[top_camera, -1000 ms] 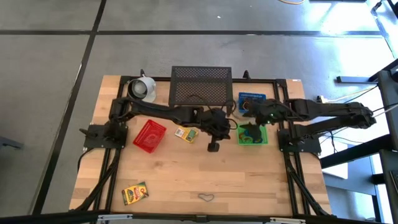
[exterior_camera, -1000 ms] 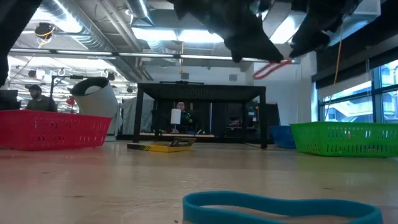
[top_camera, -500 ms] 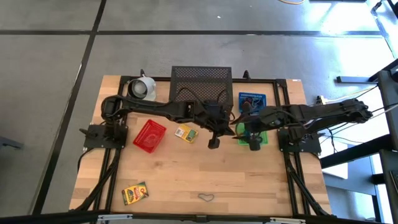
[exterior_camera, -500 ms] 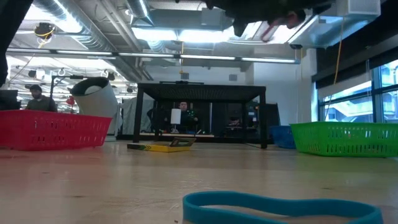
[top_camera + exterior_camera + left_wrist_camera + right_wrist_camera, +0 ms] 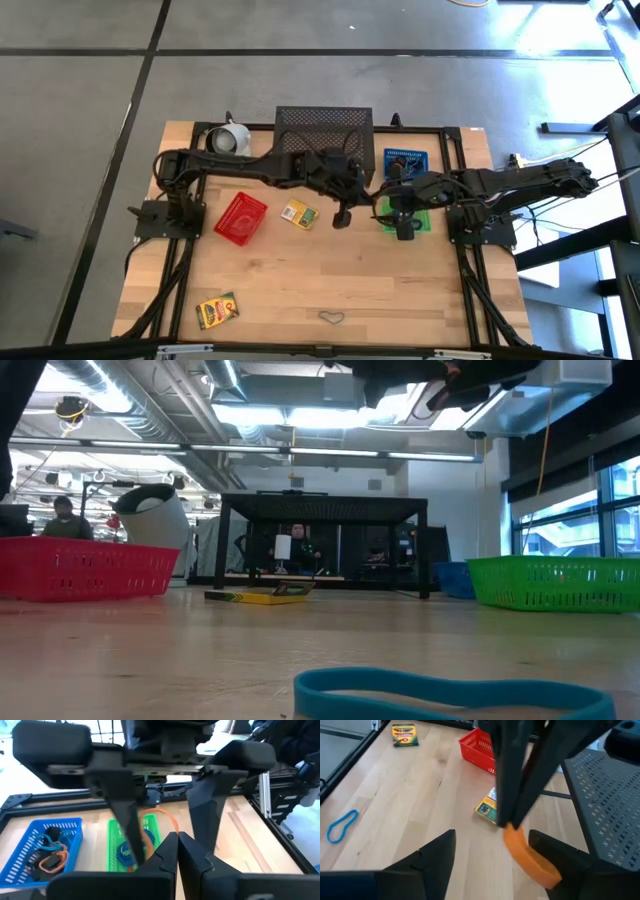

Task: Pick & Place Office Desk Supplies
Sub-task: Put the orange rubber band into the blue bin

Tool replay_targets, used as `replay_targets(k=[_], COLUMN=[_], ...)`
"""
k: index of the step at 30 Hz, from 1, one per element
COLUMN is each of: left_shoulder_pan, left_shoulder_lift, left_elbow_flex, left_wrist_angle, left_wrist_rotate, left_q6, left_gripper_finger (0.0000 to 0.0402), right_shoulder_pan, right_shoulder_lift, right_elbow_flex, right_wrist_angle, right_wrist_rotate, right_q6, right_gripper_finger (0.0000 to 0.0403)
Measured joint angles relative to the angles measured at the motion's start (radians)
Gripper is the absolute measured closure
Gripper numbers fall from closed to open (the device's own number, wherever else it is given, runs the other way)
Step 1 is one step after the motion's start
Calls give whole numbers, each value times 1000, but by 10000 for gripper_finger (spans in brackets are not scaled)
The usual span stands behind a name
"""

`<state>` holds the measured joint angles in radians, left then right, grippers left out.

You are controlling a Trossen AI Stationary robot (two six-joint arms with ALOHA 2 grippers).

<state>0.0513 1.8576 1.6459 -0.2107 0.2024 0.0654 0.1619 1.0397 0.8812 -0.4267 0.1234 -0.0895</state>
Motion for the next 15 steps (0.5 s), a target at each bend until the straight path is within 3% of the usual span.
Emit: replay_targets(k=[9, 15], left_shoulder_pan=[25, 29], left_shoulder_lift=[0, 0], left_elbow_flex=[0, 0], left_wrist_angle=[-4, -20], left_wrist_rotate=[0, 0], left_q6=[6, 36], left_gripper_finger=[399, 400], right_shoulder_pan=[0, -1], right_shoulder_lift=[0, 0], right_elbow_flex=[0, 0], right_wrist_angle=[0, 0], right_wrist_rotate=[1, 77], right_q6=[3, 105], right_gripper_finger=[246, 321])
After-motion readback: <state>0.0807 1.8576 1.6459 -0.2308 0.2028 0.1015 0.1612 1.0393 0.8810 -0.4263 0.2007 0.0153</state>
